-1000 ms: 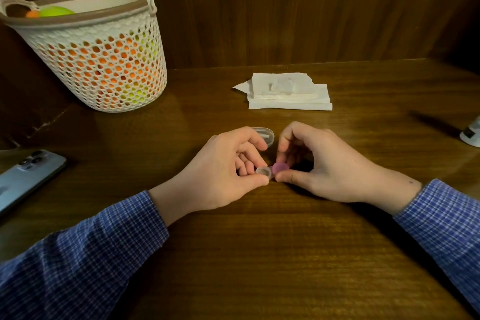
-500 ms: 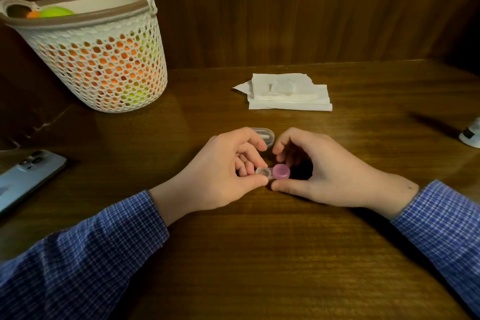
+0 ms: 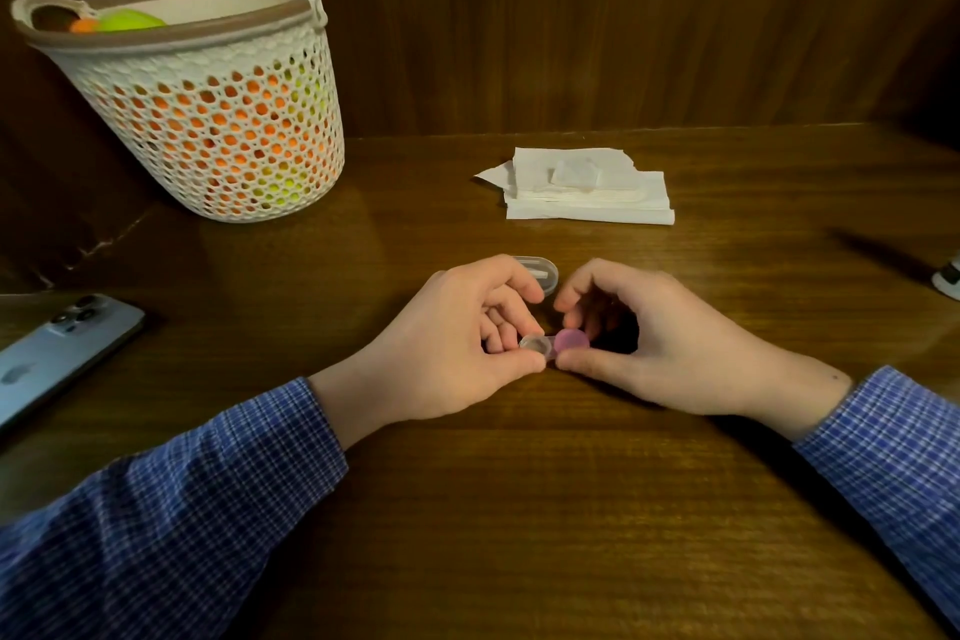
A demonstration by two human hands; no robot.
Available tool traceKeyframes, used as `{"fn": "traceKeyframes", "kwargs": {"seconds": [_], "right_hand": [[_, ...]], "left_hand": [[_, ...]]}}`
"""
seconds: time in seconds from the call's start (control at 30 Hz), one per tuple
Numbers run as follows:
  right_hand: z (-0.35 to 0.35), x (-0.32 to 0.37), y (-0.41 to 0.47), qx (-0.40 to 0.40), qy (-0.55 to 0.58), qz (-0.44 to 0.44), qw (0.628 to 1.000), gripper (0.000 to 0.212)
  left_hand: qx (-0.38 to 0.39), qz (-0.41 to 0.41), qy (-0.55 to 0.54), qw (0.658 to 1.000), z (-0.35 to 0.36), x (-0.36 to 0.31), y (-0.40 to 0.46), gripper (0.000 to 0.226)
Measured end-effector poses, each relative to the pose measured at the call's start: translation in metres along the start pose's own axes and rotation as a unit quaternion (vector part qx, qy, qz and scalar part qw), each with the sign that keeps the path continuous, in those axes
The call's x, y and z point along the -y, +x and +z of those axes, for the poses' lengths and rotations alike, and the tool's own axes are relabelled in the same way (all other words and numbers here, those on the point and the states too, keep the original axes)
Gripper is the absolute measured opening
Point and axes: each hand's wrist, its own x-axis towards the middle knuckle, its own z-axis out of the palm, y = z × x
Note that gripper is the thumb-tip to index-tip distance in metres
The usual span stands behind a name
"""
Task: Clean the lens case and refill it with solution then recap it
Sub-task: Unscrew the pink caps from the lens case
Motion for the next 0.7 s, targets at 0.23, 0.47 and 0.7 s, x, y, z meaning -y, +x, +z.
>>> {"fn": "traceKeyframes", "kwargs": {"seconds": [0.23, 0.47, 0.7], "right_hand": [[-0.0023, -0.0017, -0.0018, 0.017, 0.035, -0.013, 0.999, 0.034], [-0.0013, 0.0001, 0.0001, -0.004, 0.0, 0.0, 1.0, 0.025], [-0.0024, -0.0003, -0.0019, 0.008, 0.02, -0.009, 1.0, 0.032]], "left_hand": [[0.001, 0.005, -0.003, 1.0, 0.0003, 0.0013, 0.0003, 0.048], [0.002, 0.006, -0.003, 1.0, 0.0008, 0.0028, 0.0008, 0.048], [0.002, 0.004, -0.007, 1.0, 0.0008, 0.0043, 0.001, 0.049]]}}
